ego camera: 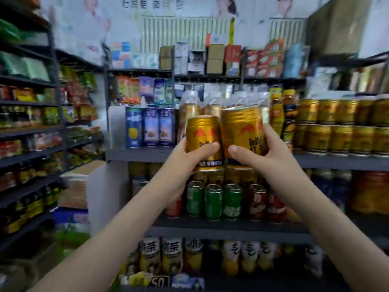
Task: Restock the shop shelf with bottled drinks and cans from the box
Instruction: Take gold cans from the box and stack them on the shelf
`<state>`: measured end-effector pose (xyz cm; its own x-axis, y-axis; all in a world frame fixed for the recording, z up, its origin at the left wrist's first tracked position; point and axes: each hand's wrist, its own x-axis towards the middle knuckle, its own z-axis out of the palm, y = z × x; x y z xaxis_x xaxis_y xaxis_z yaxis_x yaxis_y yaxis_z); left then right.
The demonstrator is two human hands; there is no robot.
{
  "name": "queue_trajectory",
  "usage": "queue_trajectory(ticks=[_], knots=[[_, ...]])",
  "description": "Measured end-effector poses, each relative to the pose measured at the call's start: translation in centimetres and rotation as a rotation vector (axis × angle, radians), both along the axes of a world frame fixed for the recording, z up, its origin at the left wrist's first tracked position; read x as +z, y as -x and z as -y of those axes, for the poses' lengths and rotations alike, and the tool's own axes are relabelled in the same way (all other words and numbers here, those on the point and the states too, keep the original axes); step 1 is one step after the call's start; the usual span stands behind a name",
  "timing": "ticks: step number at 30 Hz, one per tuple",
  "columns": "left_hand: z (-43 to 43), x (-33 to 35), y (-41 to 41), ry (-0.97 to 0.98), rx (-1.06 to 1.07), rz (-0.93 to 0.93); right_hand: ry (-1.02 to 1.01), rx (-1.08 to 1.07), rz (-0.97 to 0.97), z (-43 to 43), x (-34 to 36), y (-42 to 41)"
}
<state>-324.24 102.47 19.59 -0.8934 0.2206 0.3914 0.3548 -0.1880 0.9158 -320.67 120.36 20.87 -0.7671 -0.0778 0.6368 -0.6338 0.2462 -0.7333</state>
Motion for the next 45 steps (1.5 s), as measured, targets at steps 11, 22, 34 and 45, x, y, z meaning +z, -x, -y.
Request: queue_trajectory(ticks=[11,22,34,45], knots=[[-15.3,2.9,6.7,0.107,-0.131,-0.164,0.059,-0.394,-0.039,-15.6,0.5,4.5],[-29.9,3.9,10.9,0.175,0.006,-0.223,-0.029,-0.722,-0.107,-34.6,3.0,11.9],[-42.4,7.7,16.2,0.324,0.450,-0.293,-0.199,-0.798,-0.348,-41.8,3.8,19.1],[-44.0,8.6,19.4,0.427,0.511,-0.263,-0.227,-0.876,-0.332,-41.5,4.2,21.9]])
